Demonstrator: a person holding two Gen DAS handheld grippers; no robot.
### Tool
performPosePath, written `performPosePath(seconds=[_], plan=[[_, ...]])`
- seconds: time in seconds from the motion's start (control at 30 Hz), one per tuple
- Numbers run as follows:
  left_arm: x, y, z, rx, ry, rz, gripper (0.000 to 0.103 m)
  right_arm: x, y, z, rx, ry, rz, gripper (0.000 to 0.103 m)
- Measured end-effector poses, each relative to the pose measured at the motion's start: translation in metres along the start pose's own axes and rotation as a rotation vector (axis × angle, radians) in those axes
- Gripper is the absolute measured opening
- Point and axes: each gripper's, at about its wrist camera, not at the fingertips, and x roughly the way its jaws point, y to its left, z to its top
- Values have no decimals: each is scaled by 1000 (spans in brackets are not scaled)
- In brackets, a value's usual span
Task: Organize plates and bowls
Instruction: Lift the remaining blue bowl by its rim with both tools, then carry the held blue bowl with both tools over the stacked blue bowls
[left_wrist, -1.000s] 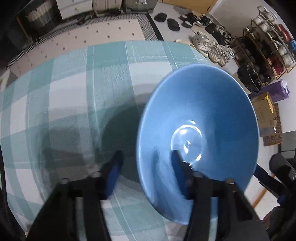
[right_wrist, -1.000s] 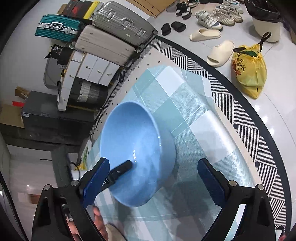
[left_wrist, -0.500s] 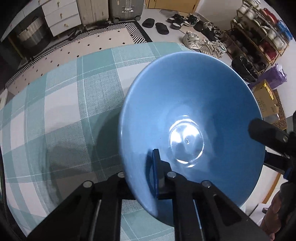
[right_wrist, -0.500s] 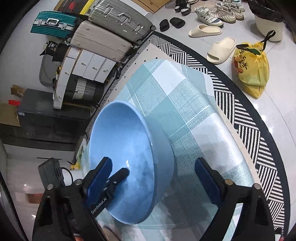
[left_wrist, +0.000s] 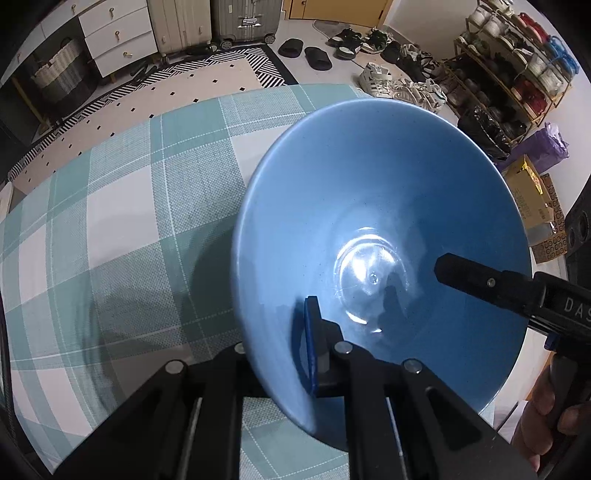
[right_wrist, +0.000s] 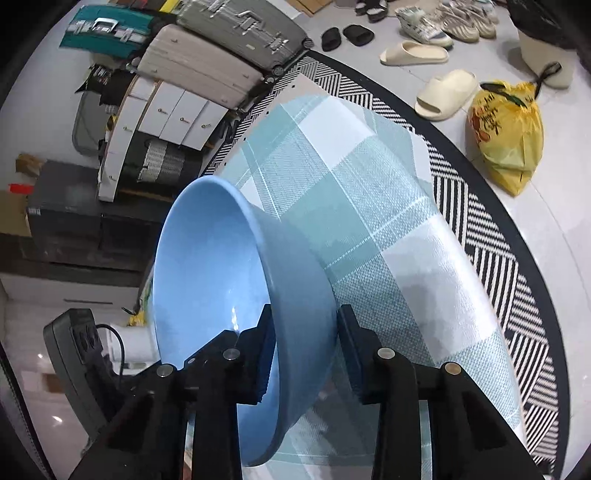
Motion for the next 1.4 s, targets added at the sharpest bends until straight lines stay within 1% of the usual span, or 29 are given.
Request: performPosePath(seconds=[0.1,0.23,0.33,0.5,0.63,0.77,0.9,1.0,1.1,1.23,1.4], plan=[[3,2,0,-7,2,-11,11,5,2,-3,-8,15,-18,28],[4,-1,0,4,-1,-7,12,12,3,-3,-13,22,-37,28],[5,-2,-1,18,-2,-5,14,19,2,-1,-29,35,-64,19],[8,-1,-1,4,5,-24,14,23,0,1,-30,29,-72,18],[9,1,0,-17,14,-35,15,22,4,0,-51,20,-102,15],[9,0,0,-24,47,-34,15,18,7,-3,-49,12,-119,13],[0,-5,-7,-12,45,-17,15,4,9,-8,-52,-6,-118,12],[-10,-8,-13,-17,44,-19,15,-12,13,-16,-46,-15,-121,12],[-25,-13,-22,-17,40,-11,15,-28,18,-29,-49,-21,-121,12],[-53,-25,-35,19,16,17,15,-53,24,-48,-45,-42,-103,12],[-80,-31,-54,19,-4,1,15,-85,34,-73,-35,-62,-89,12]])
